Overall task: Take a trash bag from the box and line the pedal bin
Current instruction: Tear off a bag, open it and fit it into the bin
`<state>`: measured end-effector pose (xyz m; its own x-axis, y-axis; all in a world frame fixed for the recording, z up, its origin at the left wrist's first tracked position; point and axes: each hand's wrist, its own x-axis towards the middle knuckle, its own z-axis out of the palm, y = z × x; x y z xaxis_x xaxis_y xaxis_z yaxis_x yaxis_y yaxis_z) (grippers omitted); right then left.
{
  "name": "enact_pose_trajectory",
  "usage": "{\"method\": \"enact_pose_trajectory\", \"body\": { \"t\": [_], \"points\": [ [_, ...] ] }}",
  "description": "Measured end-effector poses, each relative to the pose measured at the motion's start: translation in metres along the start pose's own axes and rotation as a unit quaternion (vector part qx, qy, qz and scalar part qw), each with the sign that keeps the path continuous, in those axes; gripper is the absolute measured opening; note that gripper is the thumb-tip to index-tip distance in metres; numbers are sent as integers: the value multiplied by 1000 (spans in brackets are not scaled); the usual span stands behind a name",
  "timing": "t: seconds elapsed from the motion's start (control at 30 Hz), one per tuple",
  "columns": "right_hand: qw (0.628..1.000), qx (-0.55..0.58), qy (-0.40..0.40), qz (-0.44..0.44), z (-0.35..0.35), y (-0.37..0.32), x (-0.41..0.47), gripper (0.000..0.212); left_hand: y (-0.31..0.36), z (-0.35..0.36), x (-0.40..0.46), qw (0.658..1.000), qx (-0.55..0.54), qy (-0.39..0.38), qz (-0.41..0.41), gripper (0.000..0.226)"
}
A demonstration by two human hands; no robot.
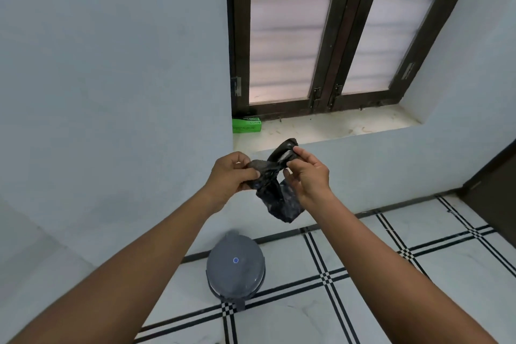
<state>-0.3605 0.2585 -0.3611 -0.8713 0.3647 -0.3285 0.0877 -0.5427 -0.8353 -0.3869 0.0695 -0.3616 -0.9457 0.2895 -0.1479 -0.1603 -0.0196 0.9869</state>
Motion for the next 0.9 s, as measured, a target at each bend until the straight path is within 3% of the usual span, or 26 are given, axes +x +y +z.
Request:
{"method": "enact_pose_trajectory", "body": {
  "t": [0.13, 0.27, 0.4, 0.5, 0.57, 0.67, 0.73, 0.8, 0.87, 0.9],
  "points": [
    [997, 0, -71, 24, -22, -6, -23, 49, 2, 24, -26, 990, 126, -37, -46, 35],
    [988, -50, -145, 31, -40, 3, -52, 66, -2, 50, -54, 989, 129, -15, -65, 13],
    [990, -111, -92, 8, -53, 10, -67, 40, -16, 61, -78, 985, -51, 48, -158, 21],
    [963, -260, -68, -7, -69, 11, -72, 17, -23, 64, -89, 943, -226, 171, -173, 17],
    [927, -371, -37, -38, -79, 11, -76, 15, -25, 61, -97, 908, -323, 211, -163, 11],
    [904, -422, 14, -66, -87, 5, -79, 25, -26, 53, -107, 867, -423, 212, -152, 14],
    [913, -405, 31, -43, -88, 4, -79, 35, -26, 51, -116, 894, -380, 184, -149, 15],
    [921, -387, 25, -20, -84, 4, -80, 43, -25, 49, -125, 947, -254, 135, -144, 6],
    [944, -330, -2, 4, -76, 6, -82, 42, -25, 43, -130, 988, -12, 83, -127, 30],
    [956, -292, -23, 22, -71, 7, -85, 39, -25, 39, -130, 983, 128, 73, -109, 42]
  ]
}}
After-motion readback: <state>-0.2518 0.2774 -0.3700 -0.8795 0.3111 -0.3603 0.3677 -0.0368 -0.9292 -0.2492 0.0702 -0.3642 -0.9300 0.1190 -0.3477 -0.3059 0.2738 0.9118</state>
